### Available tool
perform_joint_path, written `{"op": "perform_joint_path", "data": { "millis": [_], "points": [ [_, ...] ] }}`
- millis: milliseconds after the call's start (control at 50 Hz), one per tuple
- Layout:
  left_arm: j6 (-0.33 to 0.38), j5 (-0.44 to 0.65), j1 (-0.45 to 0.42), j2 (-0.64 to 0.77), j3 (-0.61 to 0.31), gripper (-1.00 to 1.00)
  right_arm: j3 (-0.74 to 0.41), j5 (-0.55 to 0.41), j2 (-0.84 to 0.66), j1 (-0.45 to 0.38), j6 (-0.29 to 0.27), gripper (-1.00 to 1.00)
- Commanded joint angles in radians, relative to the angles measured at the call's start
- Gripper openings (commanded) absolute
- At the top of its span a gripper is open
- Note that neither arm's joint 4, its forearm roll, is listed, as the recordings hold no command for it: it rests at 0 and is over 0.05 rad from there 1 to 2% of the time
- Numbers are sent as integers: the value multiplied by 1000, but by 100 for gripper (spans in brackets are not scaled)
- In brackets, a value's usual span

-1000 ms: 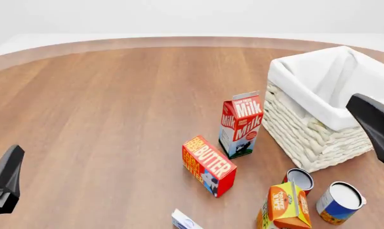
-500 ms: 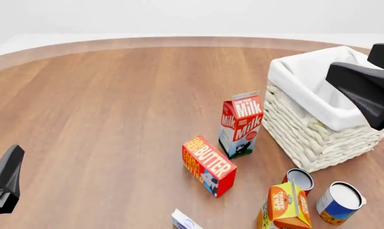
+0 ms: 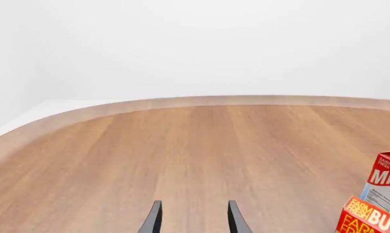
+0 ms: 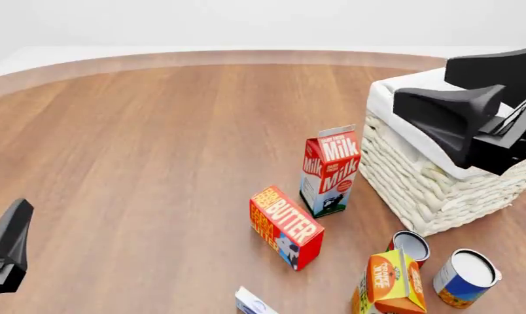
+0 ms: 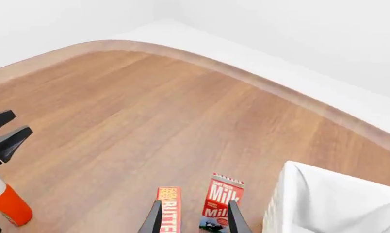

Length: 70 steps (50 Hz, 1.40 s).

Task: Pick up the cream cheese box and the butter, and put them in the basket.

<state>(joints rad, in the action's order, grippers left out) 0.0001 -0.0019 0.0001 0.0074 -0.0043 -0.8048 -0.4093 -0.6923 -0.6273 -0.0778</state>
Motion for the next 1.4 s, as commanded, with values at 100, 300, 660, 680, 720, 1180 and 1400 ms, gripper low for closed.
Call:
{"op": "perform_joint_path", "data": {
  "millis": [100,300,660,680,720,1180,1400],
  "points": [
    [0,0,0,0,0,100,6,0,-89,-53,-37,100],
    [0,0,0,0,0,100,8,9,-133,-68,-36,100],
    [0,0,0,0,0,100,-6,-17,-232,-88,-63,100],
    [0,0,0,0,0,100,-3,-14,-240,-93,-59,100],
    [0,0,0,0,0,100,0,-11,-242,-91,-66,100],
    [0,0,0,0,0,100,-28,17,-389,-123,-12,100],
    [0,0,0,0,0,100,-18,40,-428,-119,6,100]
  ]
}}
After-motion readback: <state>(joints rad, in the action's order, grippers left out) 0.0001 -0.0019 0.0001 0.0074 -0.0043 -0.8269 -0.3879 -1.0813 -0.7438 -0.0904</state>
